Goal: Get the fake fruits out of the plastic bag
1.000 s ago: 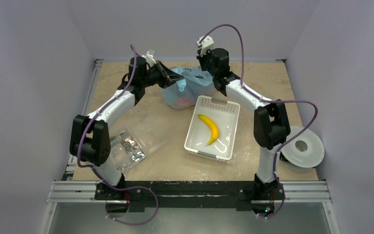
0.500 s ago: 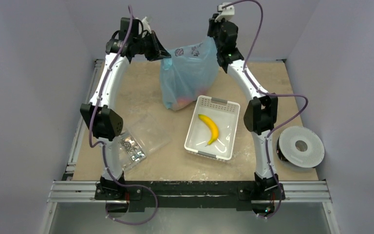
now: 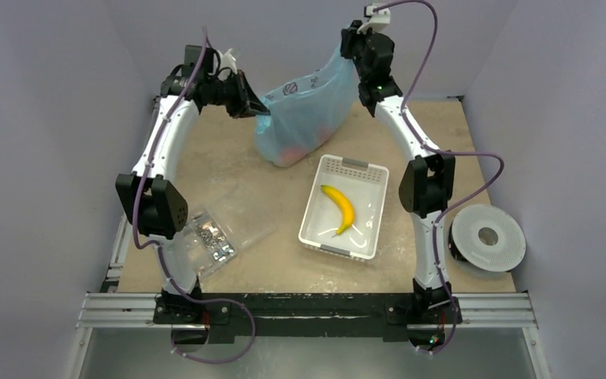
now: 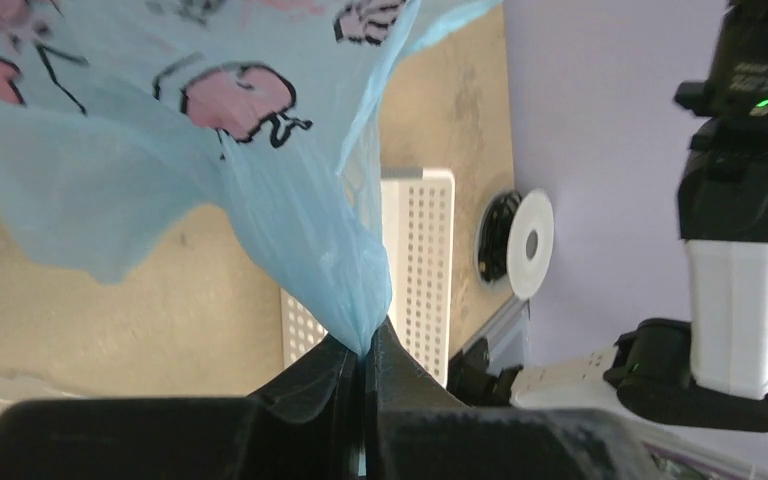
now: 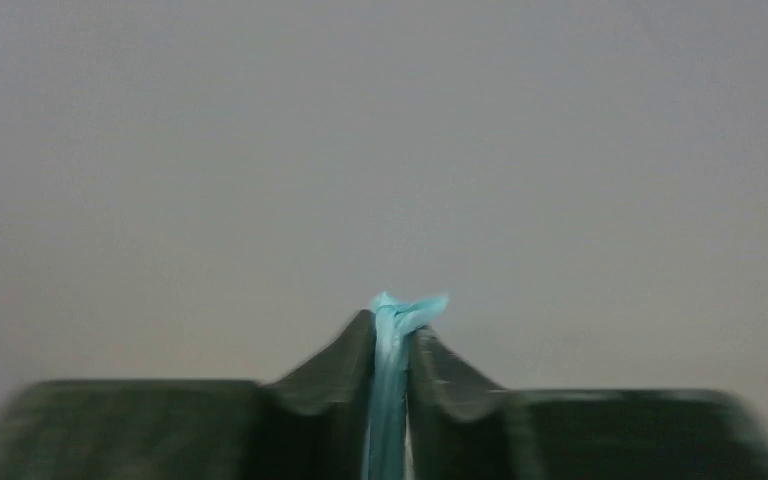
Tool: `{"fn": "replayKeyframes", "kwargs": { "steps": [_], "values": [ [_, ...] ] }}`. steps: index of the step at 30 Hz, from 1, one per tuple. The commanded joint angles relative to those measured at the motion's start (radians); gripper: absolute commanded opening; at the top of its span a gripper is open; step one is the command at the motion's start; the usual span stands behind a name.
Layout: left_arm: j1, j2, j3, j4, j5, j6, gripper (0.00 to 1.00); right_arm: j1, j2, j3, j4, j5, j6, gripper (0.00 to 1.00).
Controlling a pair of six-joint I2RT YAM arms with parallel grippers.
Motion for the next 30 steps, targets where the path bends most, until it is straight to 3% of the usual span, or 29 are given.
{"fn": "replayKeyframes", "kwargs": {
  "steps": [1, 5, 7, 8, 12, 13, 15, 17, 21, 30],
  "values": [
    [-0.066, -0.092, -0.17, 0.055, 0.068, 0.024, 0.0, -0.001, -0.165, -0.145, -0.123, -0.019, -0.04, 0.26],
    [-0.086, -0.157, -0.257, 0.083, 0.054, 0.024, 0.04, 0.0, -0.287, -0.28, -0.265, -0.018, -0.068, 0.66],
    [-0.086, -0.182, -0.275, 0.088, 0.034, 0.03, 0.12, 0.001, -0.352, -0.325, -0.341, -0.003, -0.05, 0.93],
    [-0.086, -0.191, -0.28, 0.088, 0.027, 0.036, 0.16, 0.002, -0.383, -0.343, -0.374, -0.003, -0.031, 0.98],
    [-0.092, -0.216, -0.295, 0.084, 0.011, 0.05, 0.35, 0.004, -0.482, -0.357, -0.524, -0.066, 0.093, 0.99],
    [-0.096, -0.219, -0.291, 0.076, 0.003, 0.063, 0.46, 0.005, -0.504, -0.373, -0.543, -0.085, 0.132, 0.99],
    [-0.106, -0.218, -0.25, 0.024, -0.031, 0.126, 0.65, 0.007, -0.568, -0.459, -0.535, -0.102, 0.21, 0.99],
    [-0.118, -0.203, -0.168, -0.063, -0.113, 0.197, 0.72, 0.01, -0.648, -0.57, -0.474, -0.093, 0.282, 0.99],
    [-0.146, -0.161, -0.007, -0.197, -0.335, 0.315, 0.74, 0.028, -0.77, -0.748, -0.384, -0.063, 0.362, 0.99],
    [-0.155, -0.189, 0.021, 0.032, -0.457, 0.396, 0.71, 0.067, -0.85, -1.002, -0.178, -0.162, 0.618, 0.99]
  ]
}}
